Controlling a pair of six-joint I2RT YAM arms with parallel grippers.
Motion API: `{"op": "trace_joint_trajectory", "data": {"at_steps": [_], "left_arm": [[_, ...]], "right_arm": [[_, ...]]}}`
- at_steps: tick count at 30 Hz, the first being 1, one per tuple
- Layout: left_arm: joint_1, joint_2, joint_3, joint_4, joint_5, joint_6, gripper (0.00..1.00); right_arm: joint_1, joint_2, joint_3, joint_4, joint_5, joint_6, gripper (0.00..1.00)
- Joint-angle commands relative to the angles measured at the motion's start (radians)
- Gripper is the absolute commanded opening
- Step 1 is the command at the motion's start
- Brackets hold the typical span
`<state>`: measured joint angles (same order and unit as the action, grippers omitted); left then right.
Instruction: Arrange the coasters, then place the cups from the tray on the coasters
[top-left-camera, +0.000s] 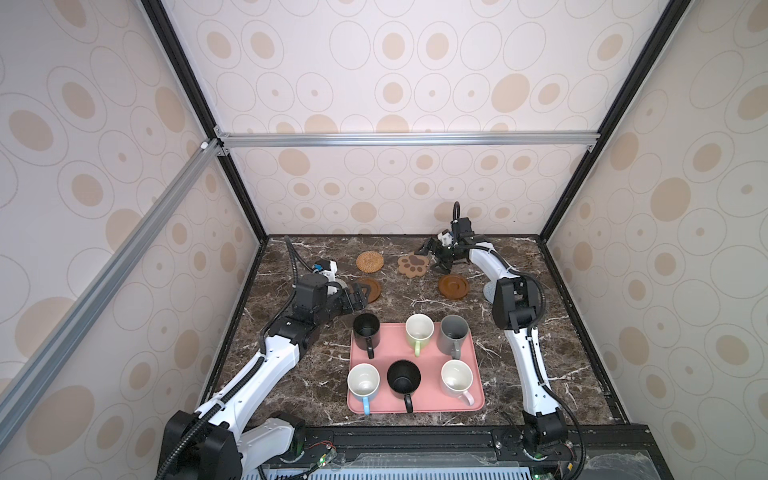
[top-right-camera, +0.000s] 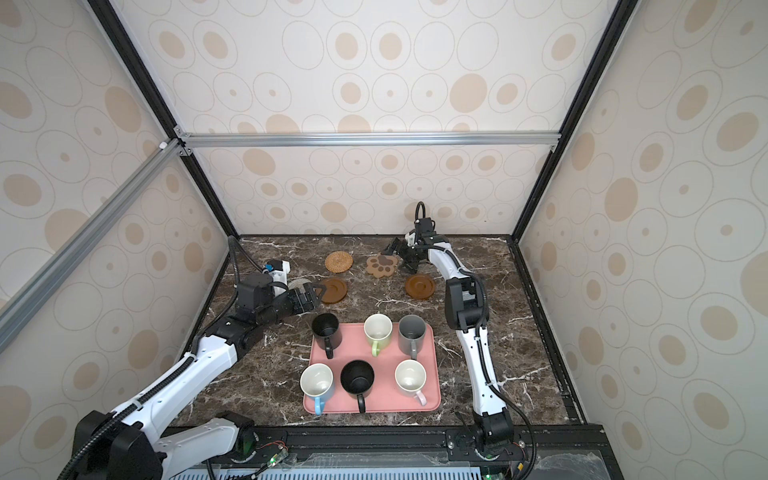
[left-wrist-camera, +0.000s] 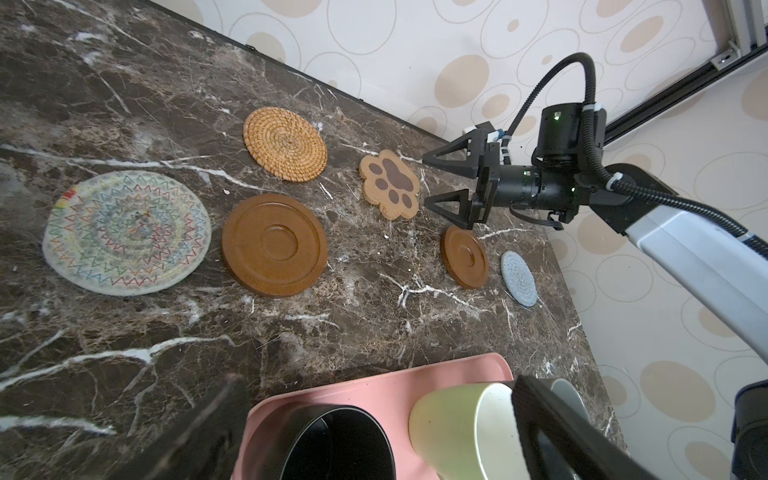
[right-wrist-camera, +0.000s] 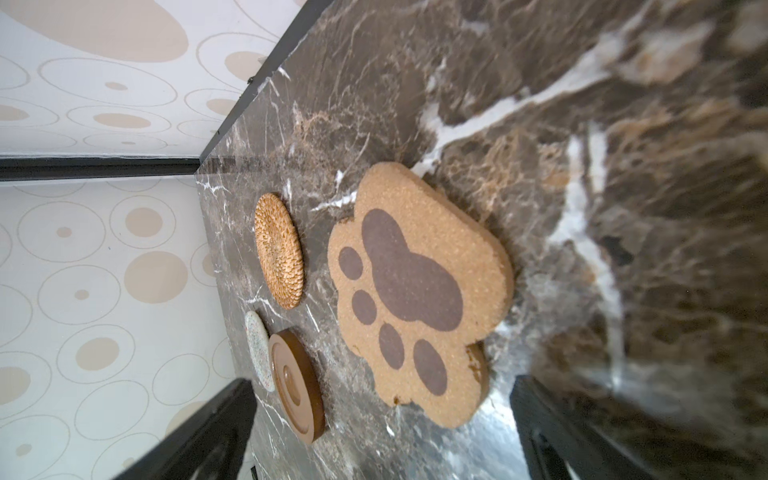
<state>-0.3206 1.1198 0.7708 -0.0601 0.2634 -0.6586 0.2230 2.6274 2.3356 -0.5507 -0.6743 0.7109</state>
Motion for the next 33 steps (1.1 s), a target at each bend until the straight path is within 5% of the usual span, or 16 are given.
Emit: {"op": "trace_joint_trajectory", "data": {"at_steps": [1,33], "left_arm": [[0.003,-0.021,0.002,0.016,-0.002,-0.013,1.0],[0.003,-0.027,0.002,0.002,-0.007,-0.012,1.0]], "right_arm": [[0.006,0.032,0.019,0.023,-0.011,0.033,1.0],[0.04,0.053,0.04,0.095,-0.008,0.101,1.0]]}}
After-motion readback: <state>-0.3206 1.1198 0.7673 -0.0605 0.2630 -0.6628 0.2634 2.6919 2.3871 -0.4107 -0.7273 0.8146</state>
